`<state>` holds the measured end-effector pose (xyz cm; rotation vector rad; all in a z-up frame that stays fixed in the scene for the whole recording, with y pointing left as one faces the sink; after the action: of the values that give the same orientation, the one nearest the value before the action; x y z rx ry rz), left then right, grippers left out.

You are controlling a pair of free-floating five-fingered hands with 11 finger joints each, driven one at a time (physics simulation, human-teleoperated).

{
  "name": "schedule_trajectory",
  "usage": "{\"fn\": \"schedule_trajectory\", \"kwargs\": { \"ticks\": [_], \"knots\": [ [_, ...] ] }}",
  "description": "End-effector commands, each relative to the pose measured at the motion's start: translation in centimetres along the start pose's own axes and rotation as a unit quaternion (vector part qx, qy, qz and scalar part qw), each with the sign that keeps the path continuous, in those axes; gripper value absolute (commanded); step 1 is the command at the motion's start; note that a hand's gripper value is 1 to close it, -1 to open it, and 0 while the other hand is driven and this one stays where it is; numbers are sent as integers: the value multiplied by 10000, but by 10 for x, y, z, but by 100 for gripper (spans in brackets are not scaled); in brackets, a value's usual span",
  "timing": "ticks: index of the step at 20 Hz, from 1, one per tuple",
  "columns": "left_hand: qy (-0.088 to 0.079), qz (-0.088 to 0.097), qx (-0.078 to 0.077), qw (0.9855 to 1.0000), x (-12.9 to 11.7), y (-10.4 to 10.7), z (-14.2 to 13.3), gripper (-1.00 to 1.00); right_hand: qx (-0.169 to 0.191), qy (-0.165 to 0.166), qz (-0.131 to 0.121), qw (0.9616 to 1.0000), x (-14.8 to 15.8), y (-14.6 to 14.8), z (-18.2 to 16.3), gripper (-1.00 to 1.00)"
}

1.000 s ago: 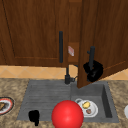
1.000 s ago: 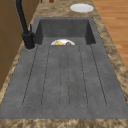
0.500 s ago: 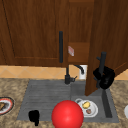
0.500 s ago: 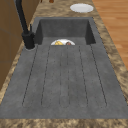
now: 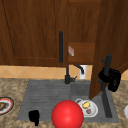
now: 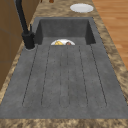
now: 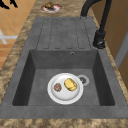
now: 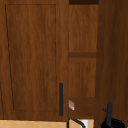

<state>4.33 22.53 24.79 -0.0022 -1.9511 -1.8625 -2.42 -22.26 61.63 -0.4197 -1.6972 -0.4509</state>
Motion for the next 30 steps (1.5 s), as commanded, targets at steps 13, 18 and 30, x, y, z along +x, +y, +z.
{"fn": "schedule_trajectory", "kwargs": {
  "ticks": [13, 18, 30],
  "knots": [
    [0, 0, 0, 10000, 0, 0, 0, 0, 436, 108, -370, 9983, 0, -66, -18, 100],
    [0, 0, 0, 10000, 0, 0, 0, 0, 640, 151, -372, 9971, -1, -88, -18, 100],
    [0, 0, 0, 10000, 0, 0, 0, 0, 1242, 114, -472, 9911, 3, -148, -30, 100]
  ]
}}
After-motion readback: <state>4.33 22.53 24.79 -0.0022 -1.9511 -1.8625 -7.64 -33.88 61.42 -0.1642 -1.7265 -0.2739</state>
